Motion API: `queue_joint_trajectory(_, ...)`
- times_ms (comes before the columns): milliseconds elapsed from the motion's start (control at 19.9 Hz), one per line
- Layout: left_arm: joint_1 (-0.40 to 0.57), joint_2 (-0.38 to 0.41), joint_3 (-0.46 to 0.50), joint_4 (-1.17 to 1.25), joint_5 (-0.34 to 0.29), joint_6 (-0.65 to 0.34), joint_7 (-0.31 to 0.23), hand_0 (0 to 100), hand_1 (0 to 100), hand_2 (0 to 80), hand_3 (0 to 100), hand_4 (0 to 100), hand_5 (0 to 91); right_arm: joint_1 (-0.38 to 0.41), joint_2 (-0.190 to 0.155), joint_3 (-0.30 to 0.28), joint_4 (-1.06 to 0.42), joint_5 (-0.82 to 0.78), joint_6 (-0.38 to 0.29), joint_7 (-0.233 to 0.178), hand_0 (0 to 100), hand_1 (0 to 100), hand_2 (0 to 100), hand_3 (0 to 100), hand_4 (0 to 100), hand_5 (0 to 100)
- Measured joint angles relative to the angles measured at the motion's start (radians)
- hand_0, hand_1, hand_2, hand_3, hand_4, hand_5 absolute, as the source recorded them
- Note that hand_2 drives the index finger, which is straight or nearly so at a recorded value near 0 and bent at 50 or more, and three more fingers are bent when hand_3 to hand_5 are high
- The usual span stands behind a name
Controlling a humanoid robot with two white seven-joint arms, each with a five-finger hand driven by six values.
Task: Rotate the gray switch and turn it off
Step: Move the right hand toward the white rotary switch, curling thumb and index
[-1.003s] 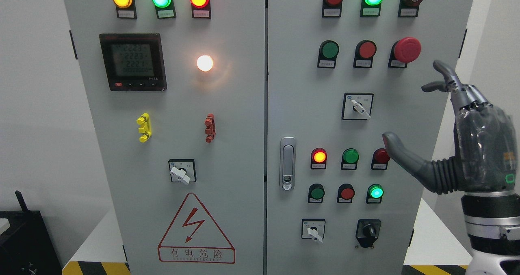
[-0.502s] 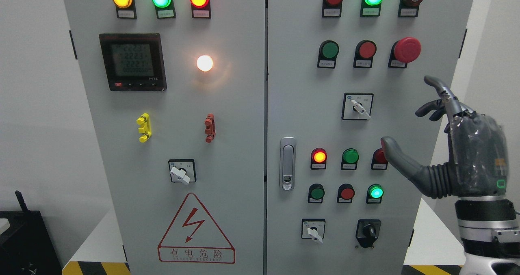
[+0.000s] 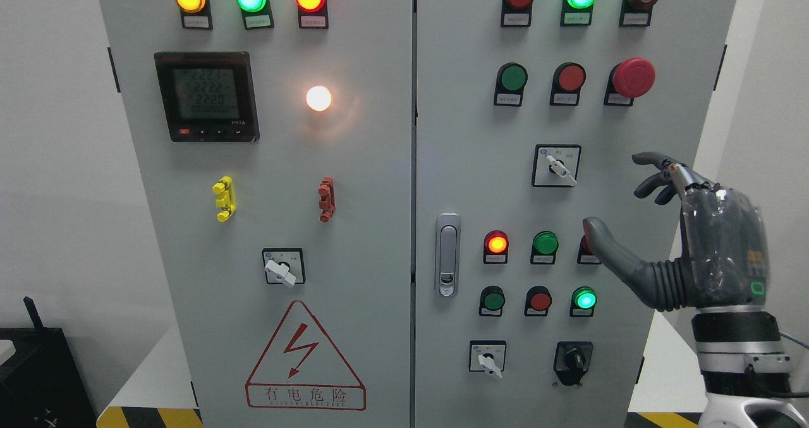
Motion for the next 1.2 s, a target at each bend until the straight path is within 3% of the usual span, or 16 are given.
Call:
queue_joint_trajectory(652,0.0,0.0,0.0,0.0,0.0,0.0,0.0,12,39,0.0,0,0,0.0,-0.035,0.002,0.054,0.037,0.034,0.035,0.005,0,31,43,76,73,86)
queue_joint_trajectory(1204,0.0,0.0,0.0,0.0,0.0,0.0,0.0,12,39,0.0,0,0,0.0,-0.068,0.009,0.07,0.074,0.036,0.036,-0.032,0,37,46,90,80,88)
